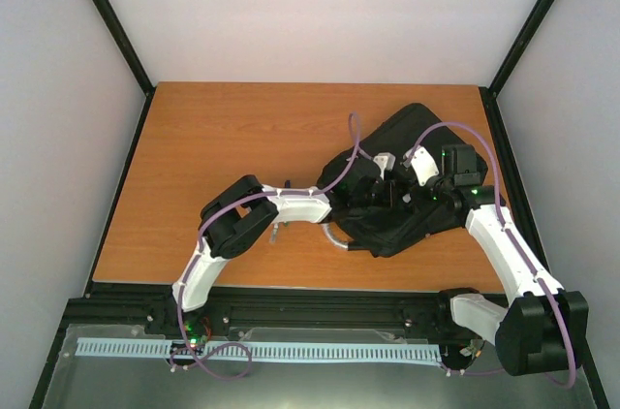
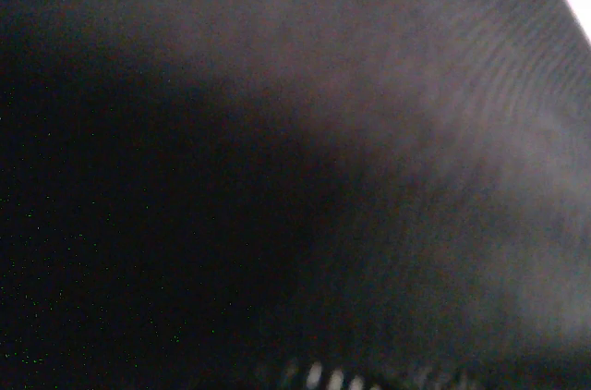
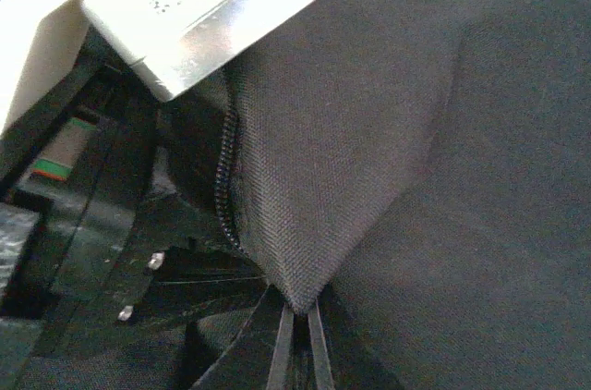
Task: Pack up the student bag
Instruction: Place the stationery in the student bag.
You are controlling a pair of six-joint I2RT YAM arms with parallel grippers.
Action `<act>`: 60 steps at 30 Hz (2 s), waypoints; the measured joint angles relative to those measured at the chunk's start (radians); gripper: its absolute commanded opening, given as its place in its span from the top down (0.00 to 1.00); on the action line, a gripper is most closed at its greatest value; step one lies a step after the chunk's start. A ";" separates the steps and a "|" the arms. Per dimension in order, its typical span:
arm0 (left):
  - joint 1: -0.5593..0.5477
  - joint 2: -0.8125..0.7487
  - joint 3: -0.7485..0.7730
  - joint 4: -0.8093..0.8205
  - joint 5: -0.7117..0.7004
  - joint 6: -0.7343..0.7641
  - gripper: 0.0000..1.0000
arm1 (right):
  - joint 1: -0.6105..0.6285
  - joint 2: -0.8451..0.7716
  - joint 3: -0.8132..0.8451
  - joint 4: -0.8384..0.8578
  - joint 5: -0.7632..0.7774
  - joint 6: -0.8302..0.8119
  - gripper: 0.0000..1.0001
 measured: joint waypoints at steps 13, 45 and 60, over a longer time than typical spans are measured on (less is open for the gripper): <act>0.000 -0.089 -0.078 -0.006 0.004 -0.005 0.99 | 0.000 0.003 0.000 0.000 -0.001 0.000 0.97; 0.000 0.003 -0.003 -0.064 0.000 0.006 0.97 | -0.013 0.003 0.000 0.002 0.017 0.003 0.97; 0.000 -0.528 -0.503 -0.110 0.005 0.212 0.00 | -0.012 0.035 0.000 -0.005 0.000 -0.017 0.97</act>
